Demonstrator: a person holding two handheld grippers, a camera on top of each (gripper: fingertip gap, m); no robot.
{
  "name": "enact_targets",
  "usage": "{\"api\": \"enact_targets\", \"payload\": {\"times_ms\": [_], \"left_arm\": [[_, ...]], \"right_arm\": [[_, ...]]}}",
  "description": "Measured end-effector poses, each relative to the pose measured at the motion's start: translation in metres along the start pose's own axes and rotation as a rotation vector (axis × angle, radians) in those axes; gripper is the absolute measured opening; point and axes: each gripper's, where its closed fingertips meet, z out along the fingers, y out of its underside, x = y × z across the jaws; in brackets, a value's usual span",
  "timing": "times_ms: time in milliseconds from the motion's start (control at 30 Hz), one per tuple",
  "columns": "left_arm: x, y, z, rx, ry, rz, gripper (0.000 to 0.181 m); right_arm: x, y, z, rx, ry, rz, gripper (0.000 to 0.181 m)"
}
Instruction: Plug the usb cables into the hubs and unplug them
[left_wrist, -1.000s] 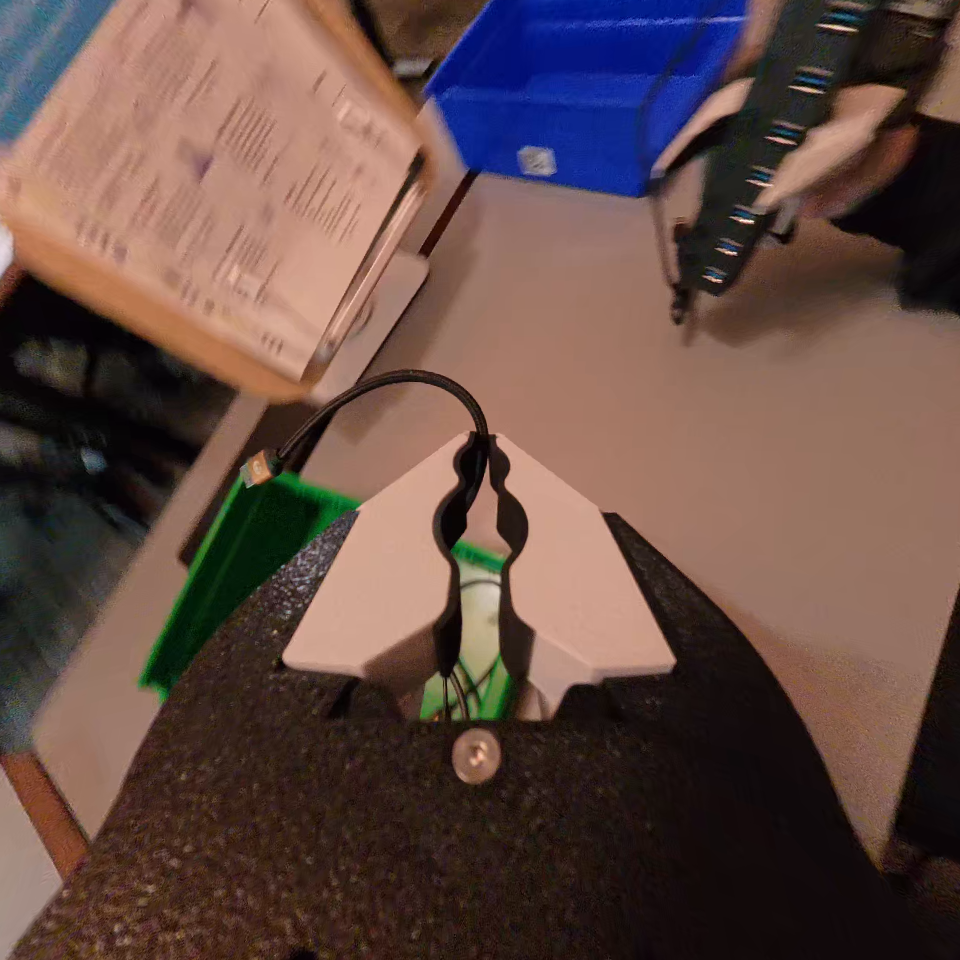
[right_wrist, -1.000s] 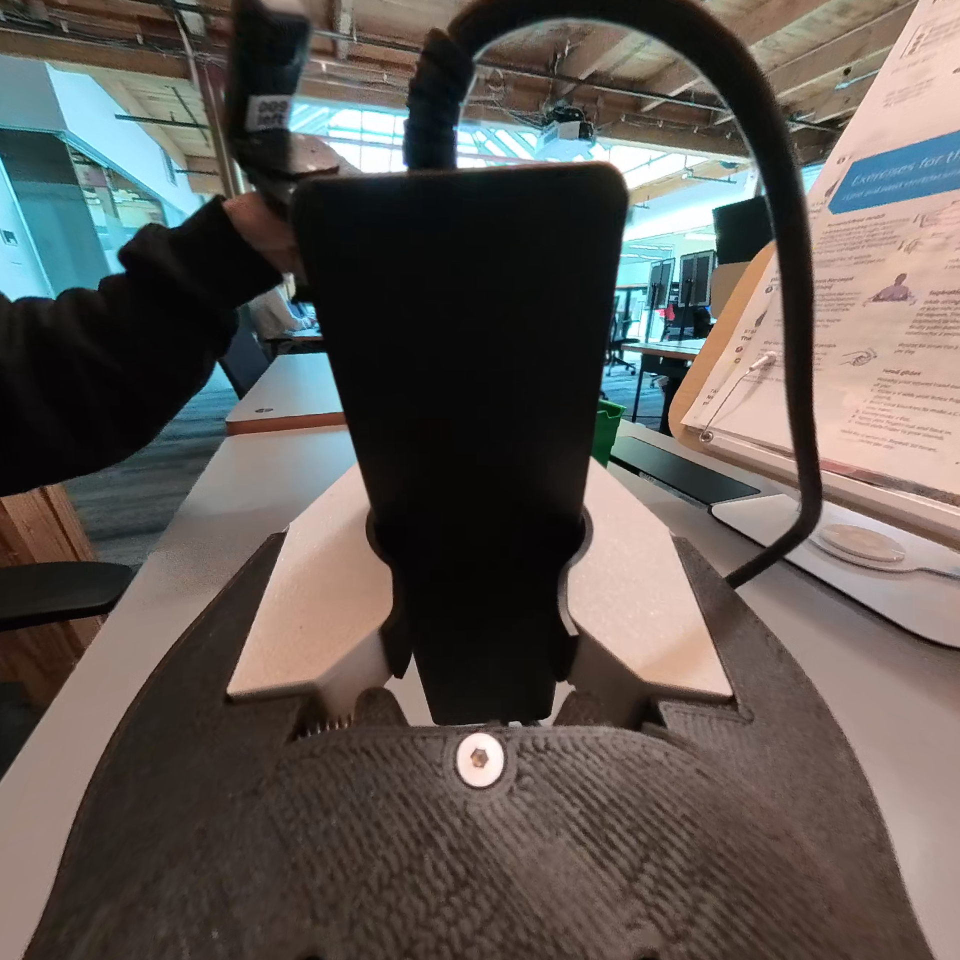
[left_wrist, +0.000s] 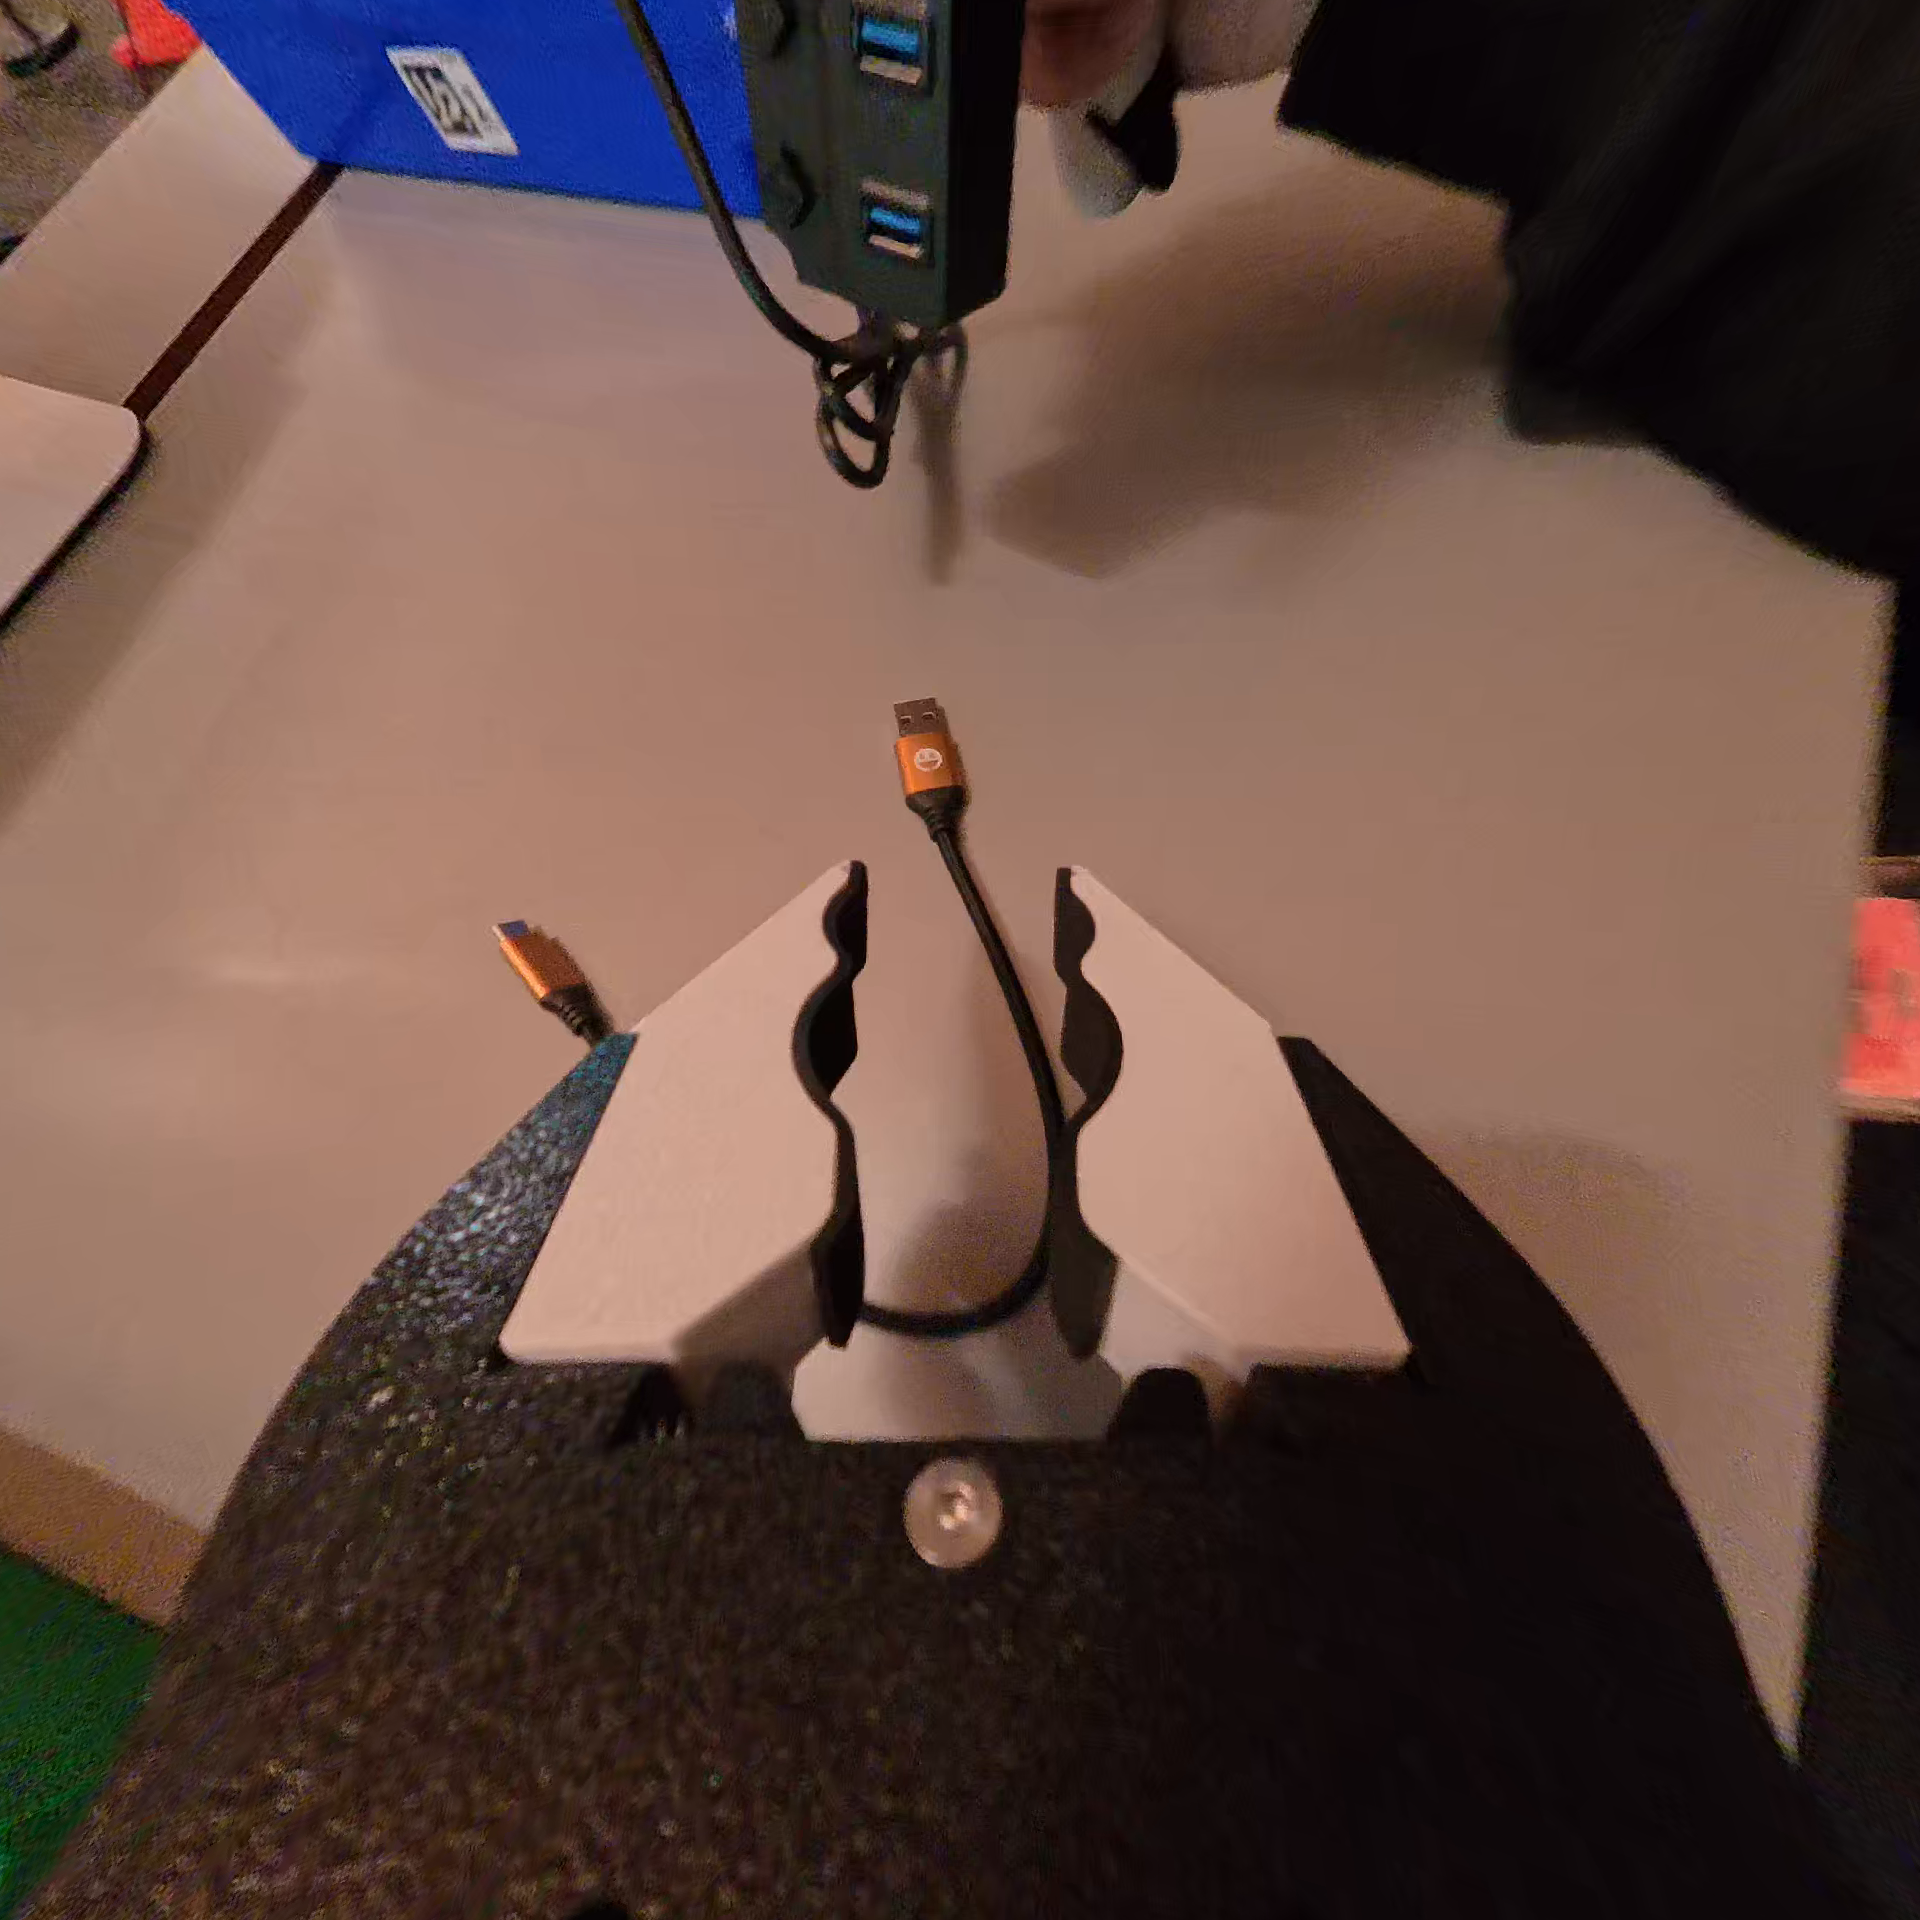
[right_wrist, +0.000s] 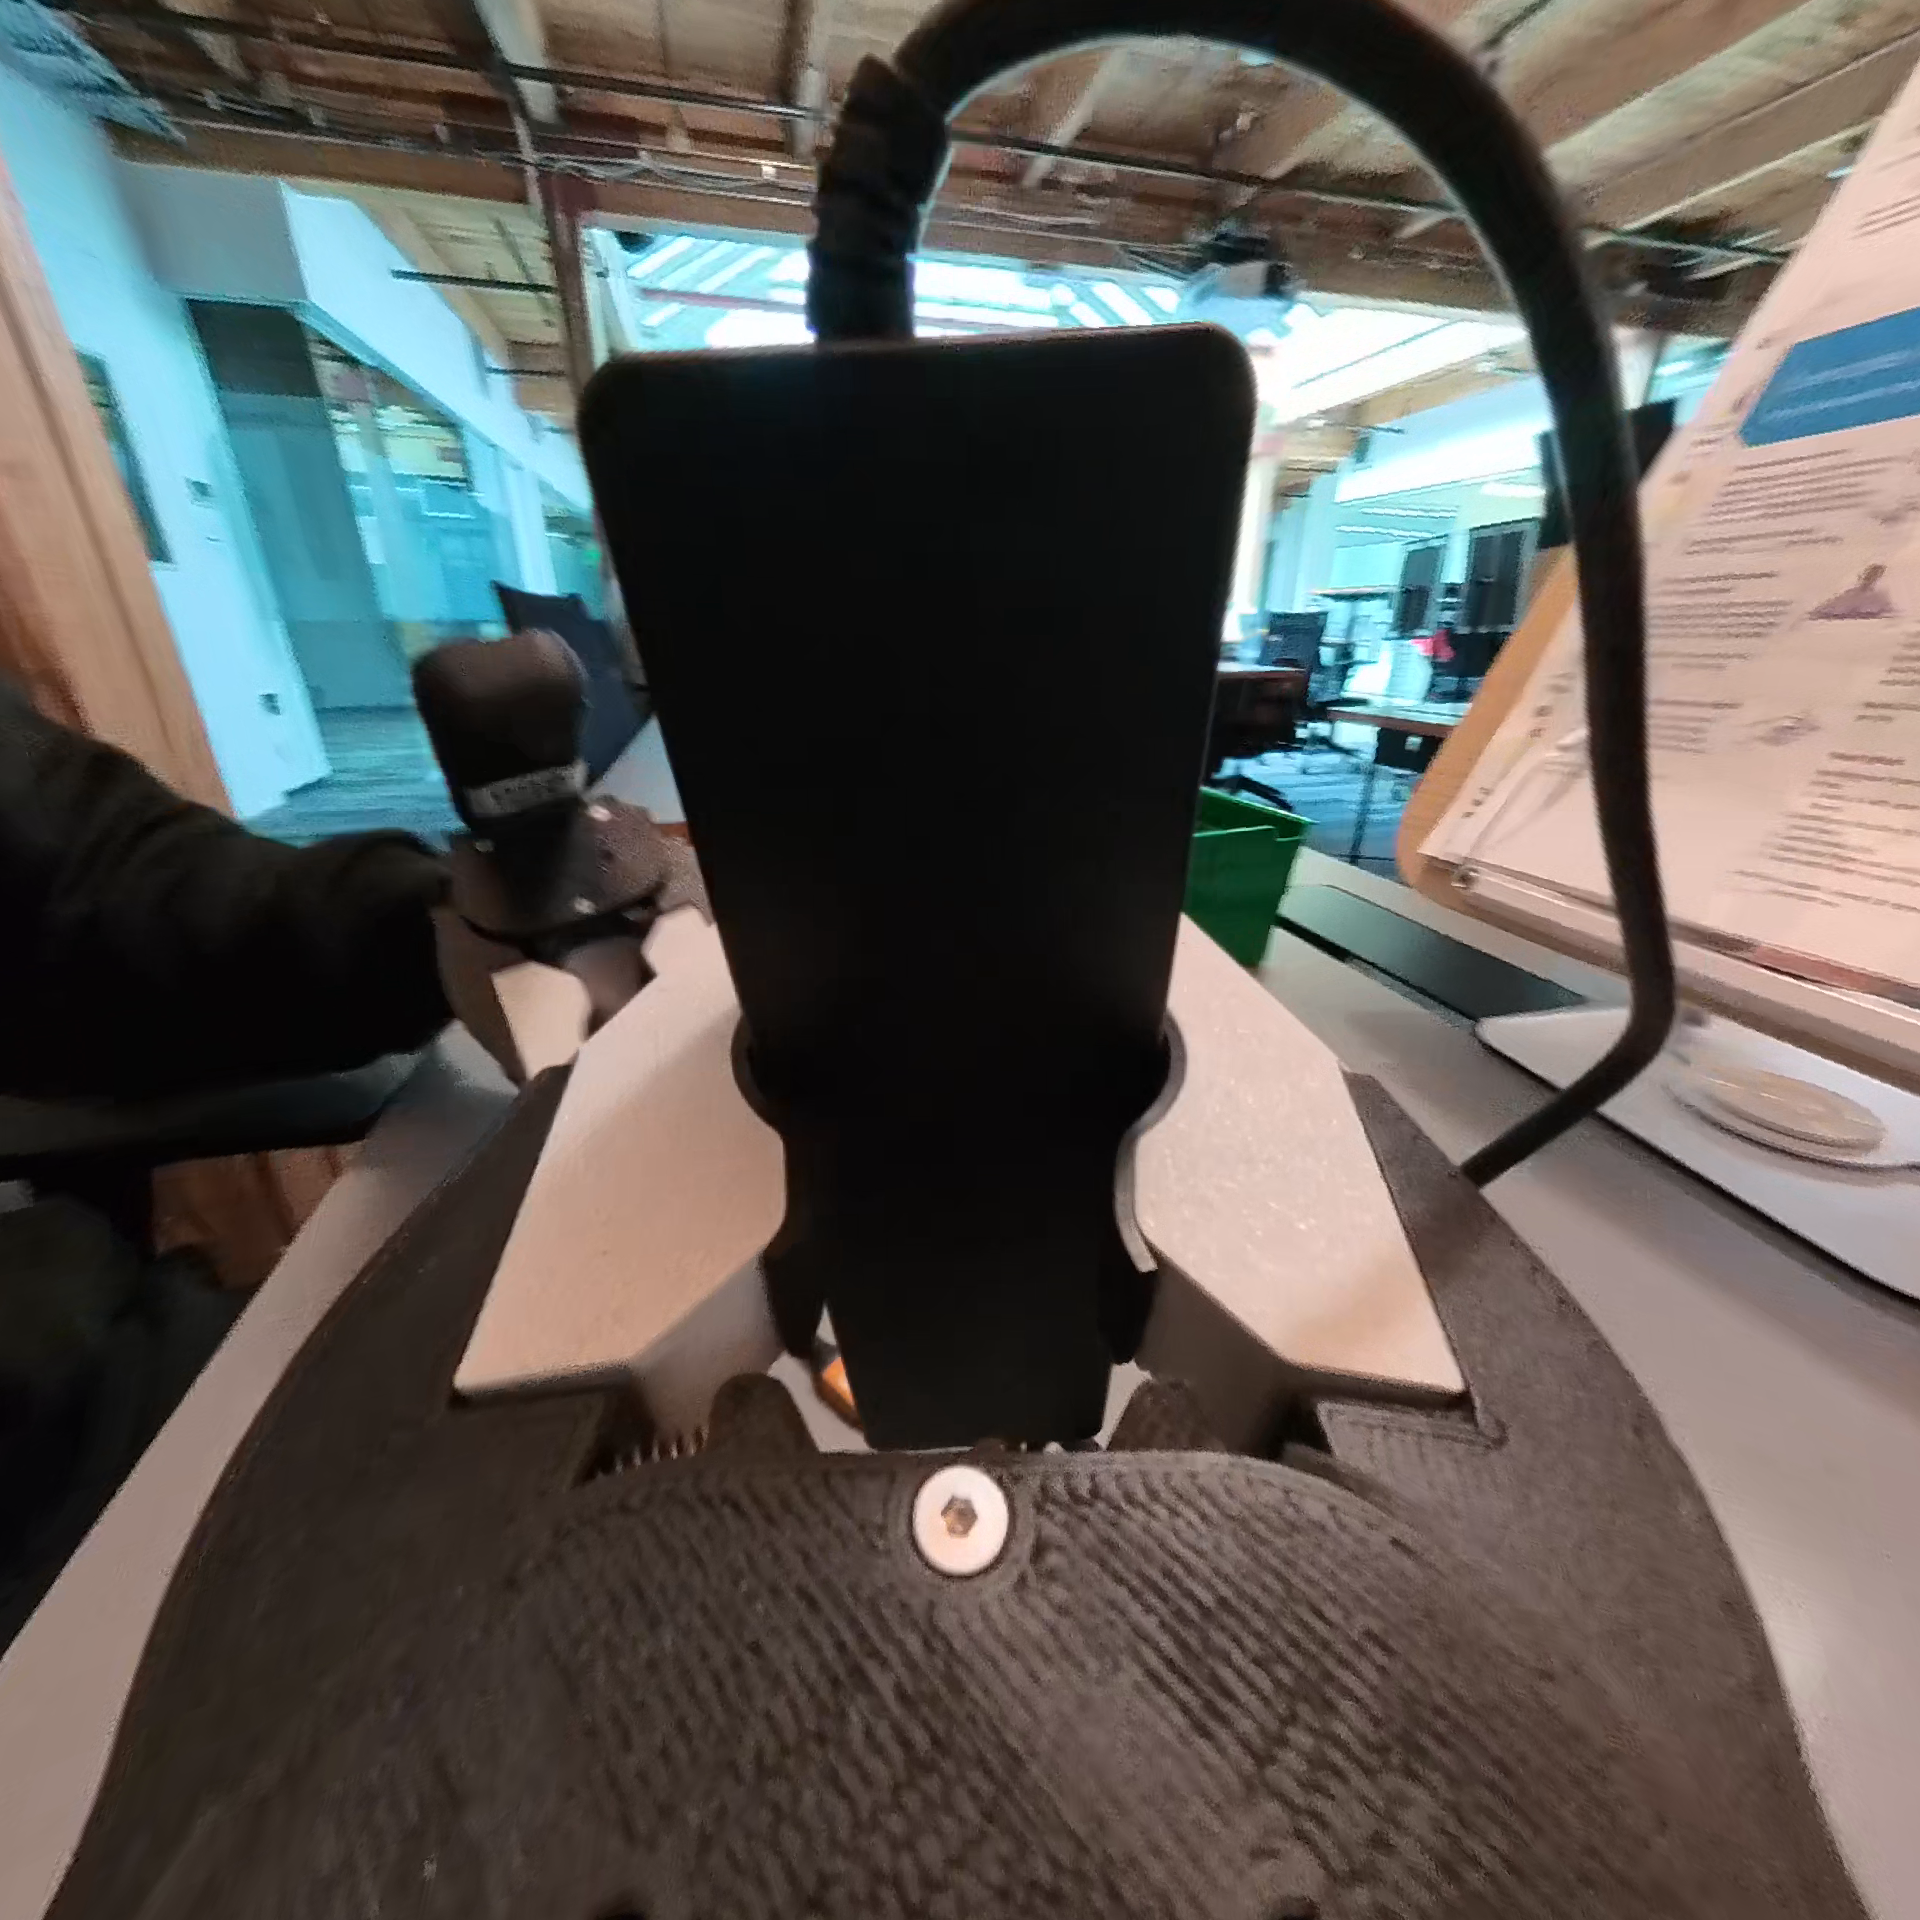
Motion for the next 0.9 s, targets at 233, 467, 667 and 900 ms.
{"api": "enact_targets", "payload": {"times_ms": [233,467,667,900], "left_arm": [[0.001,0.017,0.04,-0.147,-0.032,-0.068,0.032],[0.005,0.018,0.042,-0.141,0.012,-0.17,0.003],[0.0,0.018,0.043,-0.132,-0.011,-0.111,0.001],[0.001,-0.021,0.009,0.151,0.313,-0.405,0.001]], "right_arm": [[-0.037,-0.004,-0.003,0.041,-0.267,0.095,0.063],[-0.06,-0.014,-0.004,0.109,-0.429,0.164,0.063],[-0.044,-0.008,0.002,0.088,-0.322,0.137,0.063],[-0.013,-0.005,0.001,0.077,-0.124,0.086,0.063]]}}
